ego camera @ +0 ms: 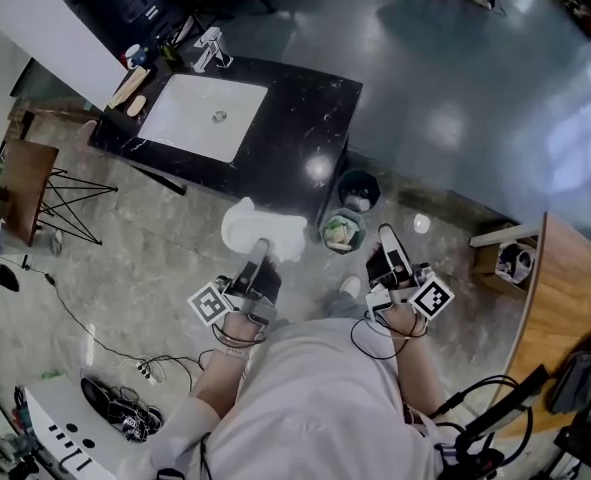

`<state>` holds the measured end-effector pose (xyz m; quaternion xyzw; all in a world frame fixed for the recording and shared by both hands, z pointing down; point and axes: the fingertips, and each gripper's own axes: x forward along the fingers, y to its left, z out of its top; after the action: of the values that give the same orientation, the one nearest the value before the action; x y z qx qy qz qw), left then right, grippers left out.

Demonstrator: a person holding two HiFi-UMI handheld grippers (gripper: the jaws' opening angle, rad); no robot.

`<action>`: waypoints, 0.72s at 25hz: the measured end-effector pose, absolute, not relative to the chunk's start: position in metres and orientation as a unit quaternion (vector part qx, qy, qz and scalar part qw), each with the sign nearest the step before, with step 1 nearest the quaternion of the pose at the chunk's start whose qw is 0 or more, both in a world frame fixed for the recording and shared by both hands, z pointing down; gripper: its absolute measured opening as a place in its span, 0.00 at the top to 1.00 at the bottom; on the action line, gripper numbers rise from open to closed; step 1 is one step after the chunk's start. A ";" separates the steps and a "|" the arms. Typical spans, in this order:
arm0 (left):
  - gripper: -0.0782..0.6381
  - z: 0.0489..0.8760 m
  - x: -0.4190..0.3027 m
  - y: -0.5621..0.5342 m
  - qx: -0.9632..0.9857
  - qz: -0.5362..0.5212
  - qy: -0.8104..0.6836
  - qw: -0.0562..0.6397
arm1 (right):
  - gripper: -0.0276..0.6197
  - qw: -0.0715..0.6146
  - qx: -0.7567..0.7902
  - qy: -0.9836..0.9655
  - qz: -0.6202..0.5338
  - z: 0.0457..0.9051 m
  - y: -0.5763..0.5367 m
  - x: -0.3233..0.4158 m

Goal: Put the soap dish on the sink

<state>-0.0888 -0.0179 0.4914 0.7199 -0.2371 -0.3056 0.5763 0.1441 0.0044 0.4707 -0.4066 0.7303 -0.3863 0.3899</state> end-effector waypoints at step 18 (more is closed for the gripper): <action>0.71 0.492 0.009 -0.069 0.708 -0.318 -0.274 0.568 | 0.92 0.366 -0.349 0.752 -0.422 0.471 -0.051 0.216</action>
<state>0.0089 -0.0688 0.4924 0.7079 -0.2740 -0.3178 0.5682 0.2158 -0.0507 0.4710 -0.3493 0.7521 -0.4219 0.3664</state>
